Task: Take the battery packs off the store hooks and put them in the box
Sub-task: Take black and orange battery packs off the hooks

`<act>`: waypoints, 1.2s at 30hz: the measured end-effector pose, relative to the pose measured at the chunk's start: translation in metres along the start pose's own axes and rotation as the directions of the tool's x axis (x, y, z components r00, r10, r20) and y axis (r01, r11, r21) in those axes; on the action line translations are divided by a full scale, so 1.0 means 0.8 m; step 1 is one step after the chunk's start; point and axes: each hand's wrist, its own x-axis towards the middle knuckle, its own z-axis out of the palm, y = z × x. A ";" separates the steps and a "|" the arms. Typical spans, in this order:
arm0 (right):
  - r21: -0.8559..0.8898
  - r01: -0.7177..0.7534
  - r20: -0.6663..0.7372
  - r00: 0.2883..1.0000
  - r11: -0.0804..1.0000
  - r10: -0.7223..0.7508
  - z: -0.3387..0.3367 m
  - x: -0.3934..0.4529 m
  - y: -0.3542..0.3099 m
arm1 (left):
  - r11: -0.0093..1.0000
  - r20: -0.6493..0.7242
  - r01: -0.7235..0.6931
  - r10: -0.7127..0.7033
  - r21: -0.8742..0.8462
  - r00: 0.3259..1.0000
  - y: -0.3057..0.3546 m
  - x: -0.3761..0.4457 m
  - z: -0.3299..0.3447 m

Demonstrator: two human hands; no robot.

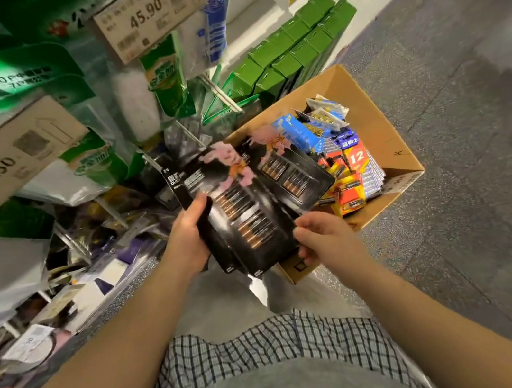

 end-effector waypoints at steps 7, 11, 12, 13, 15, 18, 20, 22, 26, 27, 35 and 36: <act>-0.169 0.015 0.063 0.998 0.985 -0.005 0.027 0.018 0.009 | 0.992 -0.026 -0.107 0.109 0.069 0.994 -0.007 -0.003 0.001; -0.174 0.007 0.061 0.998 0.985 0.004 0.023 0.030 0.012 | 0.998 -0.055 -0.057 0.059 0.033 0.997 -0.017 -0.006 -0.001; -0.176 0.004 0.067 0.998 0.984 0.008 0.024 0.032 0.011 | 0.999 -0.054 -0.045 0.046 0.023 0.997 -0.021 -0.007 0.001; -0.189 0.004 0.079 0.997 0.982 0.011 0.025 0.034 0.010 | 0.999 -0.054 -0.035 0.036 0.014 0.998 -0.024 -0.008 0.002; -0.224 0.002 0.106 0.994 0.975 0.022 0.027 0.040 0.008 | 1.000 -0.065 -0.023 0.023 0.000 0.998 -0.030 -0.009 0.003; -0.201 -0.004 0.030 1.000 0.980 0.010 0.018 0.055 0.003 | 1.000 -0.100 -0.002 0.001 -0.013 0.995 -0.028 -0.008 -0.006; -0.155 -0.028 -0.182 0.983 0.988 -0.001 -0.002 0.076 0.004 | 1.000 -0.124 0.009 -0.007 0.014 0.992 -0.026 -0.006 -0.016; -0.123 -0.050 -0.383 0.924 0.991 -0.001 -0.027 0.097 0.006 | 0.997 -0.145 -0.015 0.025 0.070 0.989 -0.026 -0.007 -0.024; -0.172 -0.119 -0.441 0.897 0.978 0.032 -0.061 0.135 0.010 | 0.984 -0.123 -0.044 0.066 0.175 0.990 -0.027 -0.011 -0.024; -0.185 -0.138 -0.394 0.917 0.973 0.055 -0.062 0.141 0.009 | 0.981 -0.117 -0.038 0.061 0.189 0.991 -0.027 -0.011 -0.023; -0.198 -0.211 -0.271 0.950 0.957 0.153 -0.060 0.155 0.007 | 0.971 -0.101 -0.033 0.059 0.237 0.993 -0.022 -0.009 -0.018; -0.165 -0.209 -0.251 0.954 0.964 0.164 -0.060 0.152 0.007 | 0.971 -0.102 -0.032 0.058 0.235 0.993 -0.021 -0.009 -0.018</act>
